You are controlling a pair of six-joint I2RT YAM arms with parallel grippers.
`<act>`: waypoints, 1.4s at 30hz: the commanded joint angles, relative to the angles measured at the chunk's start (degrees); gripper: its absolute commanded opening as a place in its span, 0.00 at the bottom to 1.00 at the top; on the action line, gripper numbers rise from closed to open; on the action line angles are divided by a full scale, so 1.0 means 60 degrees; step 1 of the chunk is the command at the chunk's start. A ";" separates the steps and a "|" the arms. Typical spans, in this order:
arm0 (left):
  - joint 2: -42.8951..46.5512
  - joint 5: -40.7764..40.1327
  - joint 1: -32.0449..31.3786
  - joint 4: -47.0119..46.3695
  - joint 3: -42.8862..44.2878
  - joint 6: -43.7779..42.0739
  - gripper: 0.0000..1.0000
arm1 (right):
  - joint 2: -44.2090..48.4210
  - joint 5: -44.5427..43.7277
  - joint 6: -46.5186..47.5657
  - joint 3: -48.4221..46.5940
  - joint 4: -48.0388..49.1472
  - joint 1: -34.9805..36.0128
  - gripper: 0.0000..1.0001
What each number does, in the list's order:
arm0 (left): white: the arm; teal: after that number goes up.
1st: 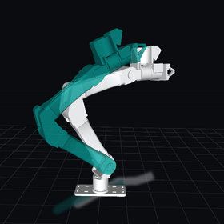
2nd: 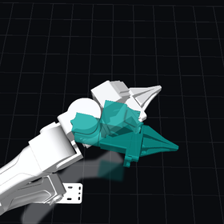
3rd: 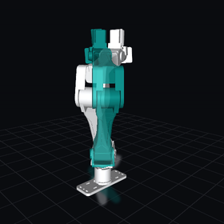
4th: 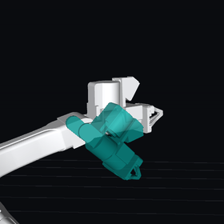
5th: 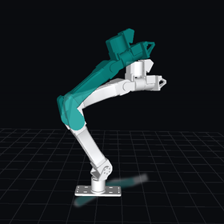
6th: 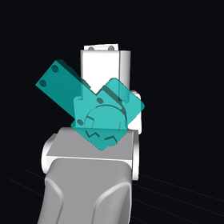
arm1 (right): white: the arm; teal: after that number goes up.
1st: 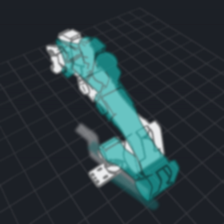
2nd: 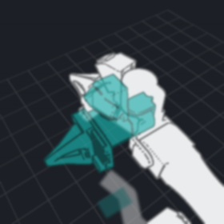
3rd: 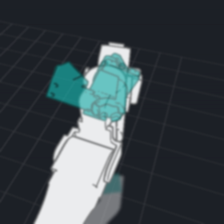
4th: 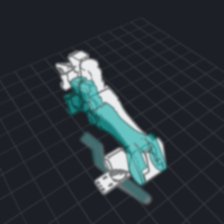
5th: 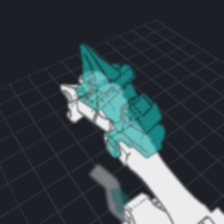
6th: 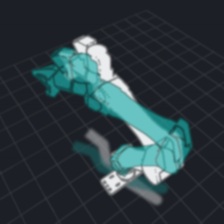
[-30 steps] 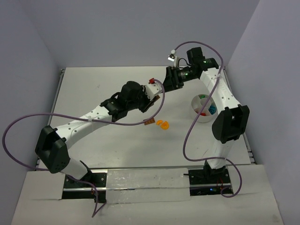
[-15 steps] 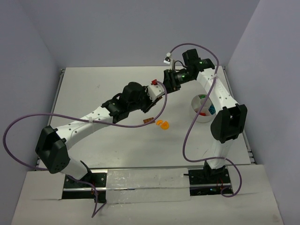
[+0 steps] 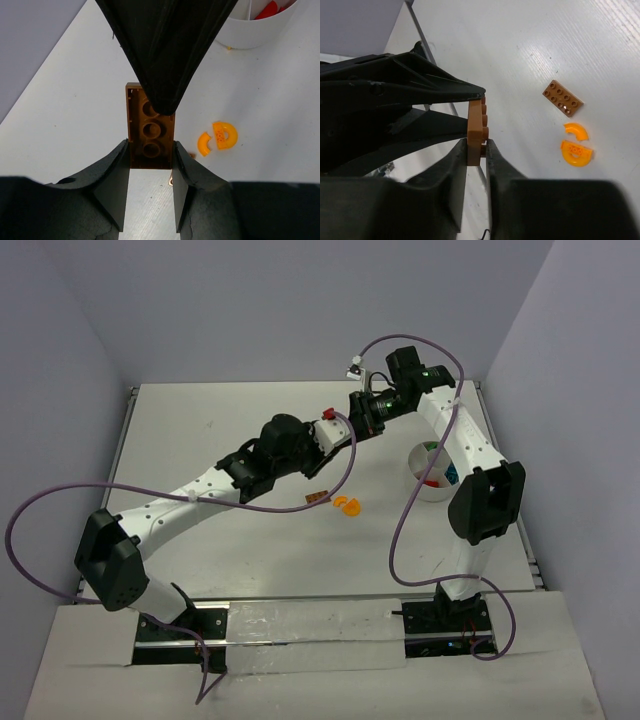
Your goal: Sort the legos into containers by color
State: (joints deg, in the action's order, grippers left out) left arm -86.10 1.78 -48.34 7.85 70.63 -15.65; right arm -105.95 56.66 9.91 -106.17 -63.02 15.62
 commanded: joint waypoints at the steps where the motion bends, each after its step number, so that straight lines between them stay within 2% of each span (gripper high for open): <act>1: 0.0416 0.0075 -0.0080 -0.0690 0.0251 -0.0097 0.00 | 0.0080 0.0076 -0.0259 -0.0296 0.0166 0.0151 0.11; 3: 0.0374 0.0112 -0.0119 -0.0610 0.0261 -0.0161 0.03 | 0.0095 -0.0079 -0.0381 -0.0355 0.0236 0.0166 0.00; 4: 0.0341 0.0086 -0.0132 -0.0492 0.0335 -0.0176 0.13 | 0.0095 -0.0204 -0.0427 -0.0408 0.0250 0.0163 0.00; 5: 0.0266 -0.0059 -0.0132 -0.0344 0.0424 -0.0186 0.27 | 0.0098 -0.0417 -0.0486 -0.0547 0.0247 0.0136 0.00; 6: 0.0170 -0.0229 -0.0132 -0.0182 0.0533 -0.0141 0.54 | 0.0128 -0.0595 -0.0566 -0.0620 0.0224 0.0114 0.00; 8: 0.0110 -0.0732 -0.0145 -0.0201 0.0561 0.0019 0.86 | 0.0256 -0.1006 -0.0751 -0.0669 0.0311 0.0004 0.00; 9: 0.0077 -0.1597 -0.0123 -0.0290 0.0550 0.0319 0.96 | 0.0501 -0.1693 -0.1083 -0.0592 0.0355 -0.0240 0.00; 10: 0.0051 -0.2030 -0.0109 -0.0364 0.0556 0.0506 0.99 | 0.0631 -0.2081 -0.1304 -0.0469 0.0358 -0.0499 0.00; 13: 0.0022 -0.3125 -0.0056 -0.0411 0.0538 0.1107 0.99 | 0.1090 -0.3222 -0.1713 -0.0099 0.0265 -0.1013 0.00; 14: 0.0083 -0.3537 0.0014 -0.0422 0.0424 0.1361 0.99 | 0.1325 -0.4068 -0.1988 -0.0005 0.0143 -0.1351 0.00; 16: 0.0167 -0.3554 0.0203 -0.0423 0.0295 0.1520 0.99 | 0.1548 -0.5309 -0.2345 0.0079 -0.0046 -0.1443 0.00; 17: 0.0319 -0.3517 0.0388 -0.0388 0.0060 0.1693 0.99 | 0.1738 -0.6566 -0.2533 0.0112 -0.0232 -0.1489 0.00; 19: 0.0350 -0.3292 0.0765 -0.0144 -0.0009 0.2048 0.99 | 0.2051 -0.7906 -0.2630 0.0307 -0.0439 -0.1490 0.00; 26: -0.0265 -0.2862 0.2091 0.0738 0.0353 0.3079 0.99 | 0.3251 -0.9332 -0.3094 0.1727 -0.0319 -0.1490 0.00; 31: -0.0732 -0.2654 0.2446 0.1000 0.0630 0.3165 0.99 | 0.2784 -0.9854 -0.3462 0.2078 -0.0320 -0.1619 0.00; 42: -0.0723 -0.2816 0.2543 0.1211 0.0396 0.3204 0.99 | 0.1636 -1.0589 -0.3855 0.1538 -0.0179 -0.1680 0.00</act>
State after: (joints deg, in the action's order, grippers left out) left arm -91.39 -14.95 -33.29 14.90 71.53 2.58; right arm -95.01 -3.72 -11.71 -94.50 -65.28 5.90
